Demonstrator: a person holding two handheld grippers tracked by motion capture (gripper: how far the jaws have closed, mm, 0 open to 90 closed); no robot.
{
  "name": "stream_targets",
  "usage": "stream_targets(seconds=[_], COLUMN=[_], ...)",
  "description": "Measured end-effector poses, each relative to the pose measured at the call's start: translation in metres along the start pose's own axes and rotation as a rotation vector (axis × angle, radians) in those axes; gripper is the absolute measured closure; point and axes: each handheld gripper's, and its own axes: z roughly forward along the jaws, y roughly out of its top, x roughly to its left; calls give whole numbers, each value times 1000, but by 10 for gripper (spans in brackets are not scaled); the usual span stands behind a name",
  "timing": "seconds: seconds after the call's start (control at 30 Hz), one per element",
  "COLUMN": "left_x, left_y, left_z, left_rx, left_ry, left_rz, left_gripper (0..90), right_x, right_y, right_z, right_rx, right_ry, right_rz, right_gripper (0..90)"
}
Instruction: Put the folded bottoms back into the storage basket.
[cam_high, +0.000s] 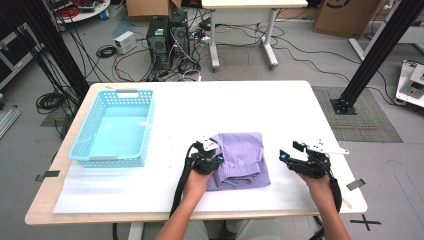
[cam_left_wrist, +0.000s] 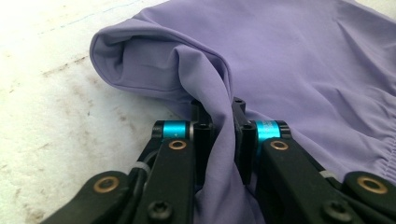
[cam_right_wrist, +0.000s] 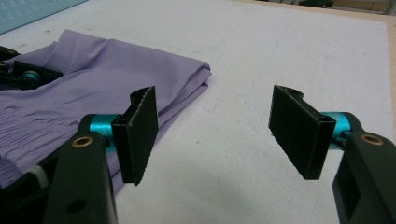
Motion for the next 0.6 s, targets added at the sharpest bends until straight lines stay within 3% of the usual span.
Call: stream_targets(seconds=[0.07, 0.2, 0.4, 0.6], left_x=[4, 8, 5, -4], left_y=[0, 7, 32, 56], left_z=[-2, -12, -31, -49], left_rx=[-28, -104, -200, -255], left_ry=[-38, -97, -188, -210], left_rz=[-32, -46, -27, 40], left_gripper=[836, 840, 841, 841], right_x=[0, -2, -3, -3], right_y=[0, -1, -1, -1], right_z=[0, -2, -3, -4], right_rx=[1, 0, -1, -8], right_ry=[-4, -9, -15, -16], right_rz=[3, 6, 17, 13], right_gripper=[335, 335, 335, 334])
